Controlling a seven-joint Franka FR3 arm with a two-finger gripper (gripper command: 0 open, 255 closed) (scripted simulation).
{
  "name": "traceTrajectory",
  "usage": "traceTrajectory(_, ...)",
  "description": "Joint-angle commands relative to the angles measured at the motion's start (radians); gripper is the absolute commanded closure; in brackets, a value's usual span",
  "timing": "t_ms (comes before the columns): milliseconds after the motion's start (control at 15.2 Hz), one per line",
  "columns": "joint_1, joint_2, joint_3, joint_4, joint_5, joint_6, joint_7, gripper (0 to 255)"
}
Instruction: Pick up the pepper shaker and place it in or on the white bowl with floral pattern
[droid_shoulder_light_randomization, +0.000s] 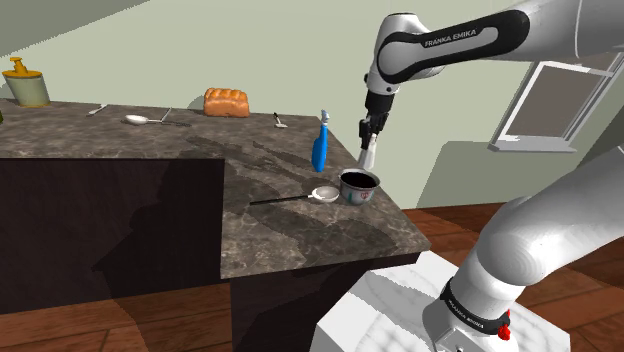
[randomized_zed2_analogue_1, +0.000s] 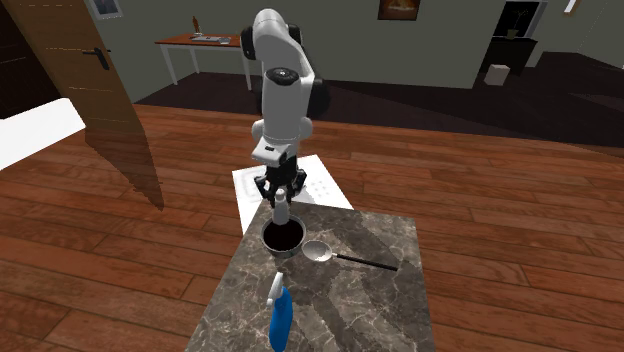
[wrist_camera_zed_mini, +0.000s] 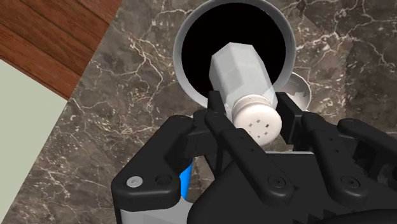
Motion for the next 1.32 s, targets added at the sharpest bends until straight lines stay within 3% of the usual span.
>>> traceTrajectory(0, -0.001, 0.007, -0.002, -0.022, -0.002, 0.029, 0.001, 255)
traceTrajectory(462, -0.003, 0.033, -0.007, -0.094, -0.008, 0.127, 0.01, 255)
traceTrajectory(924, -0.003, 0.033, -0.007, -0.094, -0.008, 0.127, 0.01, 255)
traceTrajectory(990, -0.003, 0.033, -0.007, -0.094, -0.008, 0.127, 0.01, 0)
traceTrajectory(1254, -0.003, 0.033, -0.007, -0.094, -0.008, 0.127, 0.01, 0)
